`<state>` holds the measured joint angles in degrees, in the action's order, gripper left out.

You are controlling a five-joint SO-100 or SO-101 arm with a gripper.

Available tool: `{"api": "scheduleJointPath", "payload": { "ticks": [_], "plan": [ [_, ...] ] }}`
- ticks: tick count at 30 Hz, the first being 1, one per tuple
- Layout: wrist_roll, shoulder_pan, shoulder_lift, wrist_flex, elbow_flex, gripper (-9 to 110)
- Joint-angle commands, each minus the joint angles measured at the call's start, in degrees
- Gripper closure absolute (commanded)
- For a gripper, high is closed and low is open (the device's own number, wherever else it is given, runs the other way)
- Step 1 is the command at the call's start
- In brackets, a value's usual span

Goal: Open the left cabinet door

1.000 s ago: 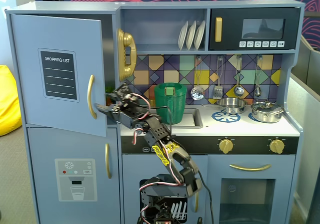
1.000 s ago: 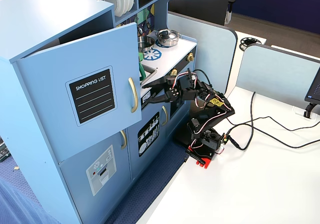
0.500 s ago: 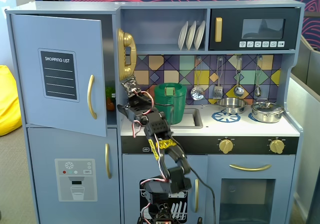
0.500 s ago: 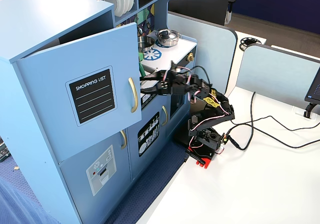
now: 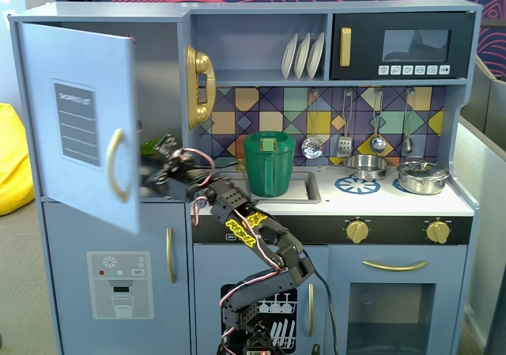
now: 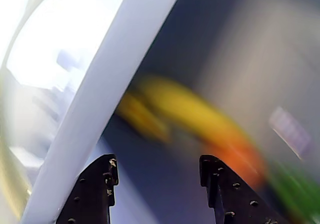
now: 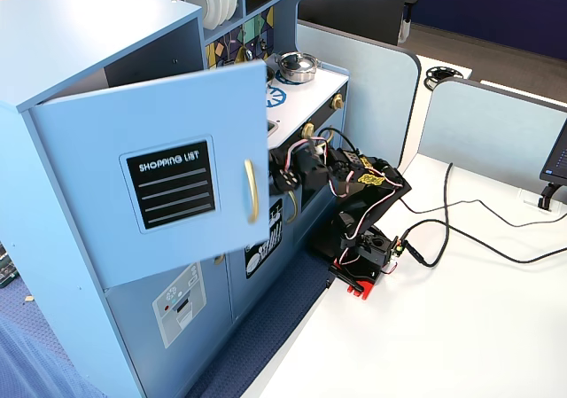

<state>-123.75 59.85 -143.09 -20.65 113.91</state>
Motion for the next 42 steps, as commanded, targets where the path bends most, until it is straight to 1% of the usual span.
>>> {"api": "scheduleJointPath", "payload": {
  "ticks": [1,4,7,10,13,15,18,23,28,32,37,42],
  "plan": [
    [-1.32,8.00,1.23,5.89,-0.79,90],
    [-0.09,4.48,0.70,5.54,-0.09,91],
    [5.54,-7.29,-1.85,2.37,2.20,91],
    [8.88,-23.38,-5.36,-8.00,4.83,94],
    [16.08,-36.56,-9.32,-18.19,8.79,96],
    [21.18,-43.24,-11.43,-24.87,11.87,97],
    [28.39,-49.83,-15.21,-33.49,16.17,97],
    [34.37,-55.02,-24.35,-45.44,27.33,98],
    [41.13,-56.34,-36.04,-56.34,41.48,98],
    [43.33,-57.92,-38.85,-57.30,49.66,99],
    [42.19,-59.50,-38.94,-55.55,57.74,99],
    [42.54,-59.33,-38.94,-58.27,57.74,101]
  ]
}}
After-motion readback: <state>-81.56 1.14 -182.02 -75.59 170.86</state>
